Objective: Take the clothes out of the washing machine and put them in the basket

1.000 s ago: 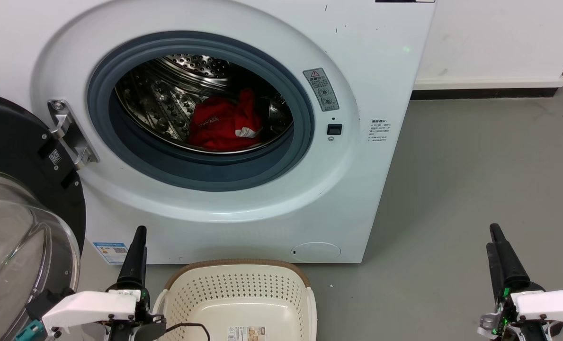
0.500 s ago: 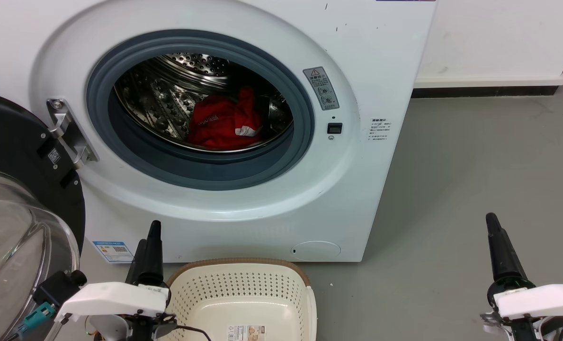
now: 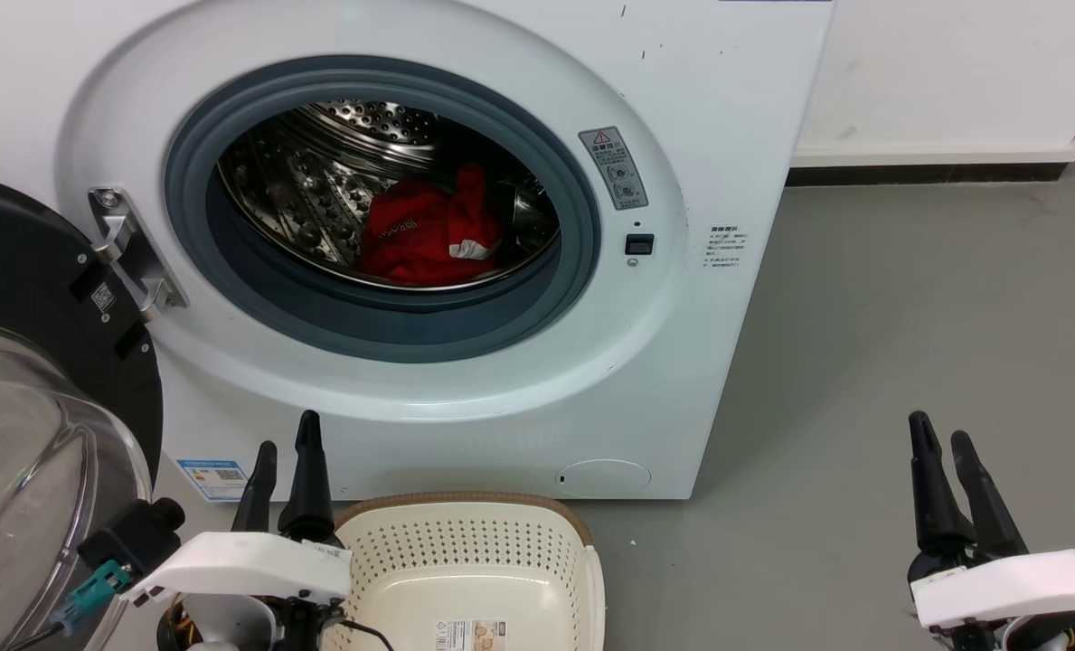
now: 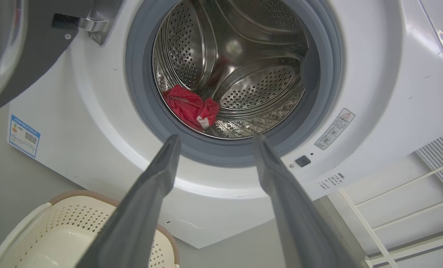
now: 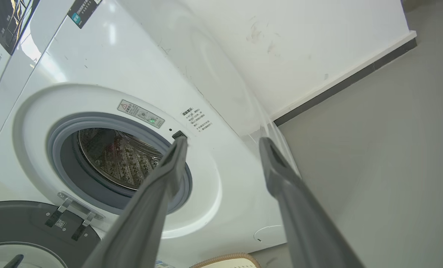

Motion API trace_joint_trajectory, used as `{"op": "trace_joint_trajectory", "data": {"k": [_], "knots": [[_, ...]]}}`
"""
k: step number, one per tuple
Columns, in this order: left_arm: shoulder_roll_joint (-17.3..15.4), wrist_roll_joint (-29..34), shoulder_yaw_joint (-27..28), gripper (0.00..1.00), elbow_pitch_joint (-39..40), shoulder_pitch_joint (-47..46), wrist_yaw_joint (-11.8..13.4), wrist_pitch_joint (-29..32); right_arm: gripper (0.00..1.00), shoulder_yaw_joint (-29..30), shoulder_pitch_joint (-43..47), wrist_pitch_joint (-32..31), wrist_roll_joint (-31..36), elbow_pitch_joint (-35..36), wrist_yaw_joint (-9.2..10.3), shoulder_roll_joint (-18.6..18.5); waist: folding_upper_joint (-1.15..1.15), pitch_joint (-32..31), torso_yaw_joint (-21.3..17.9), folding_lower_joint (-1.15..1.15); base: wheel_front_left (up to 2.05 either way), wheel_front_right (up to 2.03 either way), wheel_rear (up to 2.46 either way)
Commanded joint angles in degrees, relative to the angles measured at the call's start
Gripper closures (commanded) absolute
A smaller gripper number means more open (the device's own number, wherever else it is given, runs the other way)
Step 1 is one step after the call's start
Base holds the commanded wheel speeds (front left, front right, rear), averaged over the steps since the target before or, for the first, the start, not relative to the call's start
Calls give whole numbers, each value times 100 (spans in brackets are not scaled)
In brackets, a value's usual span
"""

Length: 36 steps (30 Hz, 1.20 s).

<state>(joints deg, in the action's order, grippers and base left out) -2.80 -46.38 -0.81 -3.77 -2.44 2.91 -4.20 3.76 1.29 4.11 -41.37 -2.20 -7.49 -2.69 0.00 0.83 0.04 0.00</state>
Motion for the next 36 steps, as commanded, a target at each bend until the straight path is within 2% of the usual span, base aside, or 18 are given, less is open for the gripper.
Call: {"op": "trace_joint_trajectory", "data": {"k": [1,19,36], "knots": [[-17,255,-34,0,146,4,56,-70,0,-8,-17,75,271,144,0,-26,0,2,-1,0,0,0,0],[-60,1515,-185,0,412,140,177,-376,0,-39,217,383,1615,454,0,-27,0,48,-6,0,0,0,0],[-30,2424,-234,0,529,275,209,-609,0,-88,411,614,2741,629,0,-28,0,61,14,0,0,0,0]]}}
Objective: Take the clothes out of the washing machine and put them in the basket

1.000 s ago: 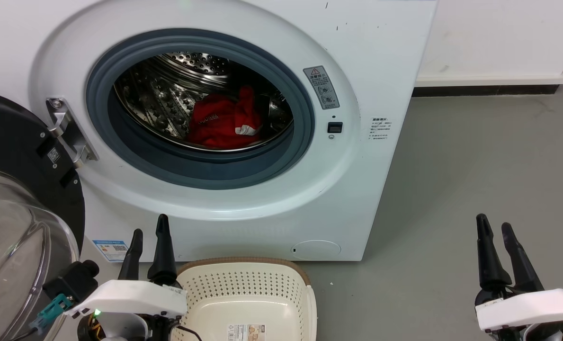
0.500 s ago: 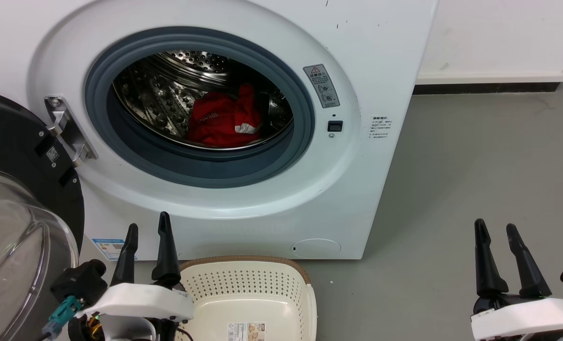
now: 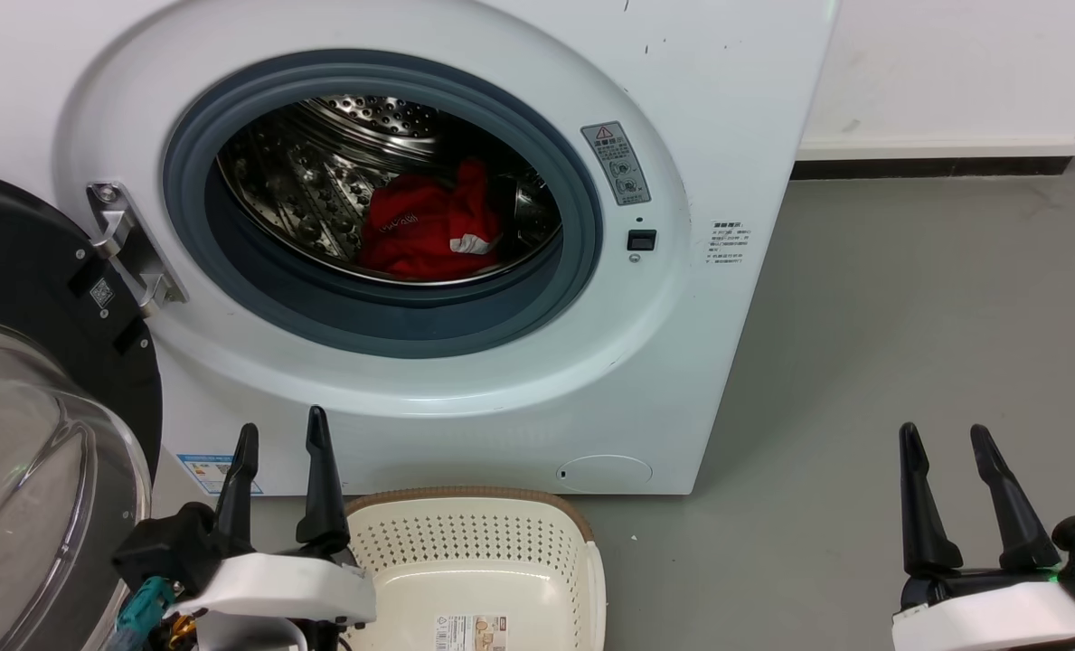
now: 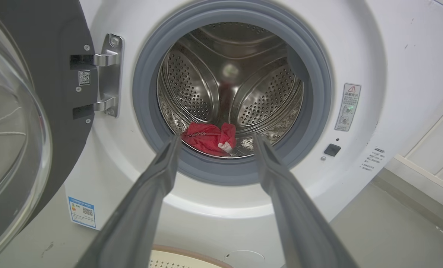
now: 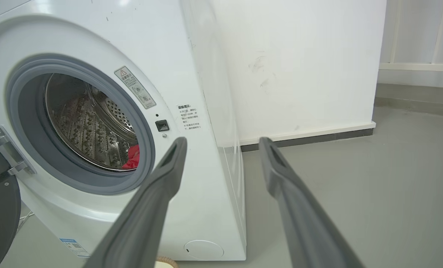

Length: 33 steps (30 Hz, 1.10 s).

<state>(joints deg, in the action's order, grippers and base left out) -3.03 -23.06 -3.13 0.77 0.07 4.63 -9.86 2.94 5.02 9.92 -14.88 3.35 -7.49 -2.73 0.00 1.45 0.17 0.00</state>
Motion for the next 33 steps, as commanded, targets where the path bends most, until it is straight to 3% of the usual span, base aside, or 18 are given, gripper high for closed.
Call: {"op": "trace_joint_trajectory", "data": {"k": [1,33], "knots": [[-5,145,-2,0,78,31,38,-57,0,-7,50,45,155,85,0,-23,0,0,2,0,0,0,0],[17,1511,-144,0,137,276,120,-439,0,-55,353,430,1407,358,1,-22,0,-15,3,0,0,0,0]]}}
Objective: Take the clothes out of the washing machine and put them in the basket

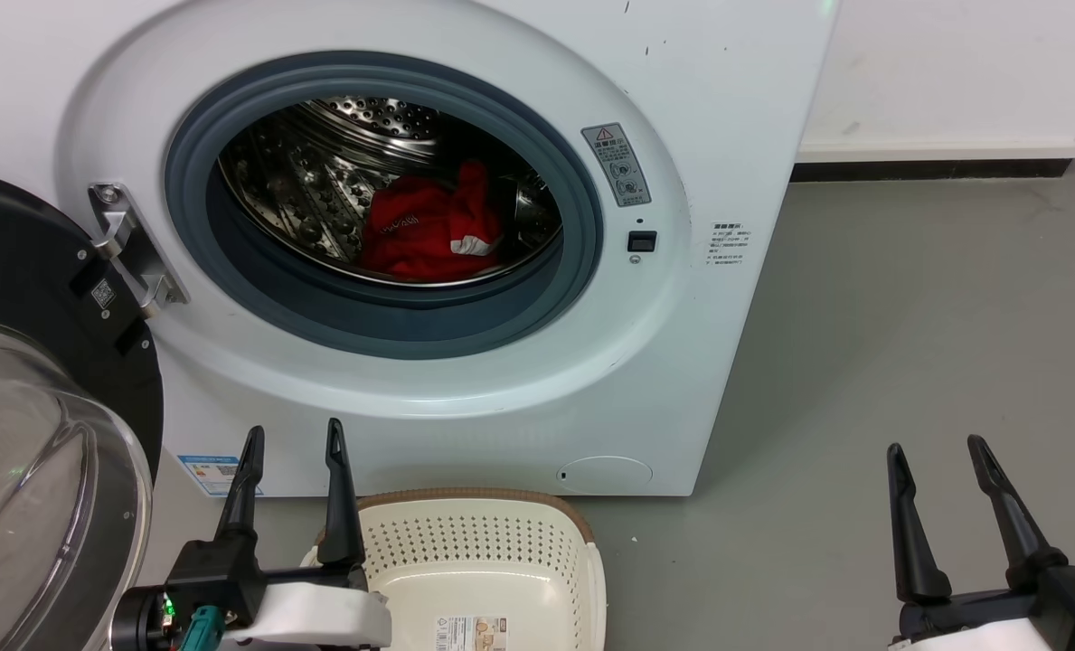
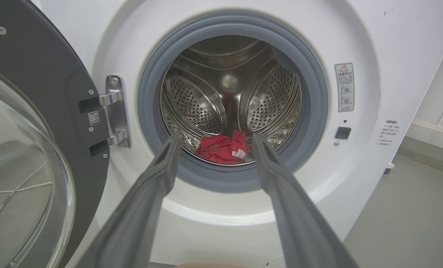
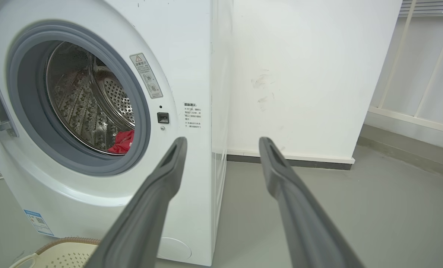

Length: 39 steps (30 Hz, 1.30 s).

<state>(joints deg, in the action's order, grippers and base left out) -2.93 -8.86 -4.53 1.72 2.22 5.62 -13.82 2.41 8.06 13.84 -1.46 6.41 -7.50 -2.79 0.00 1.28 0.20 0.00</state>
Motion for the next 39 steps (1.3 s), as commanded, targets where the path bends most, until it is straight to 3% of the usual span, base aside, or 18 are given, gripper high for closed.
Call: {"op": "trace_joint_trajectory", "data": {"k": [1,11,39], "knots": [[8,123,-6,0,46,64,20,-56,0,3,48,43,91,54,2,-17,0,2,-1,0,0,0,0],[8,355,-14,0,10,101,27,-154,0,9,140,149,321,100,2,-15,0,20,17,0,0,0,0],[8,316,65,0,-224,12,-62,-141,0,19,40,139,54,18,2,-14,0,47,-14,0,0,0,0]]}}
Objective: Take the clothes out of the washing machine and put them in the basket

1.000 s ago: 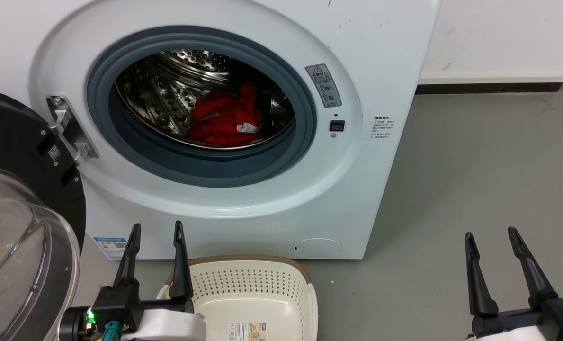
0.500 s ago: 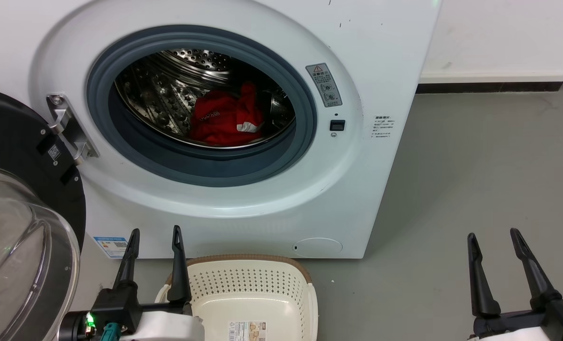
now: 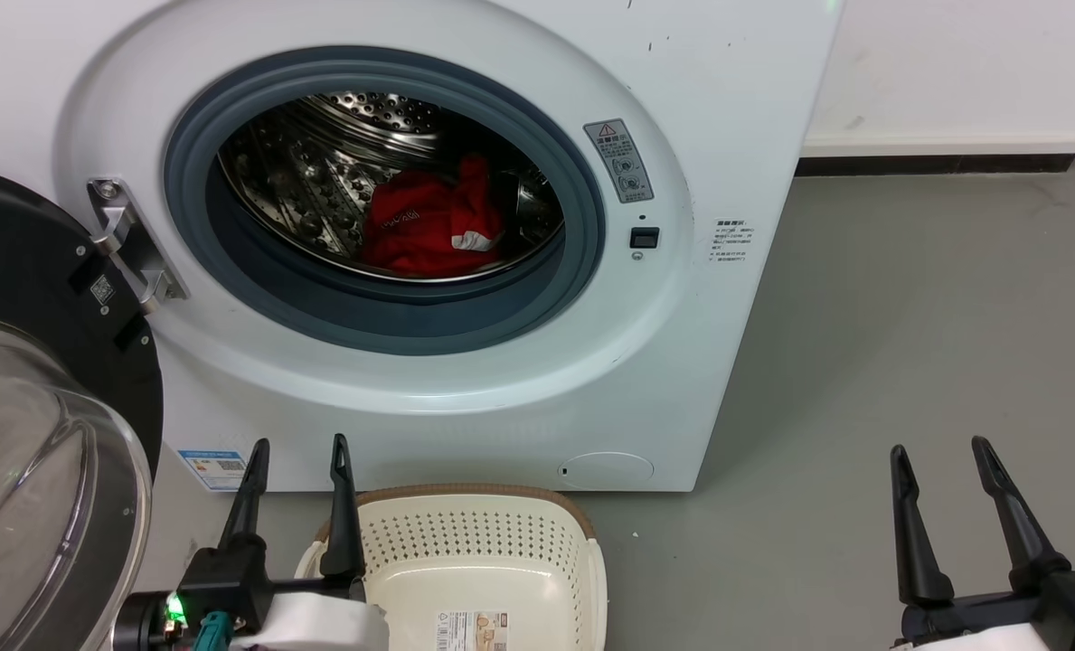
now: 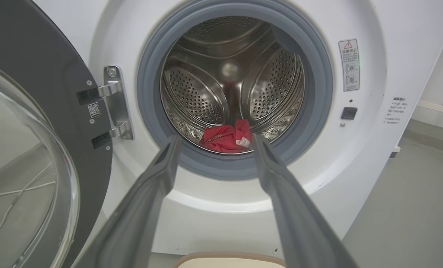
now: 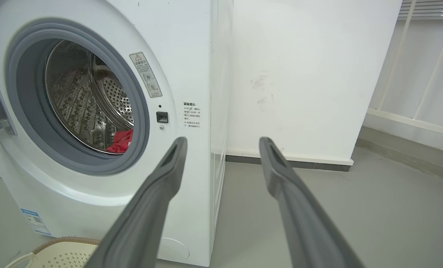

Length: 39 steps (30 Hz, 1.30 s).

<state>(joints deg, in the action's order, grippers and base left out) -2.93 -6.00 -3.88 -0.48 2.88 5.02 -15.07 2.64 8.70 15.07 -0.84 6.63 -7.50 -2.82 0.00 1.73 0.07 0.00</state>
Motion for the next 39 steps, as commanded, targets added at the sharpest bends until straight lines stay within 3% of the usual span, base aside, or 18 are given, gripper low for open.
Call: {"op": "trace_joint_trajectory", "data": {"k": [1,10,17,31,39], "knots": [[8,28,52,0,-85,-152,-88,-16,0,-26,-62,16,-8,6,2,-11,0,35,-22,0,0,0,0],[-57,261,428,0,-694,-1123,-598,-16,0,-123,-333,16,-22,146,2,-10,0,470,-294,0,0,0,0],[-204,329,691,0,-1344,-2130,-721,-15,0,-156,-671,15,-92,276,2,-9,0,1046,-539,0,0,0,0],[-1081,570,615,0,-3453,-4899,-1001,7,0,-255,-1680,15,-435,683,2,-6,0,2575,-1151,0,0,0,0],[-1545,658,395,0,-4451,-6449,-1113,541,0,-290,-2083,15,-631,982,2,-5,0,3199,-1436,0,0,0,0]]}}
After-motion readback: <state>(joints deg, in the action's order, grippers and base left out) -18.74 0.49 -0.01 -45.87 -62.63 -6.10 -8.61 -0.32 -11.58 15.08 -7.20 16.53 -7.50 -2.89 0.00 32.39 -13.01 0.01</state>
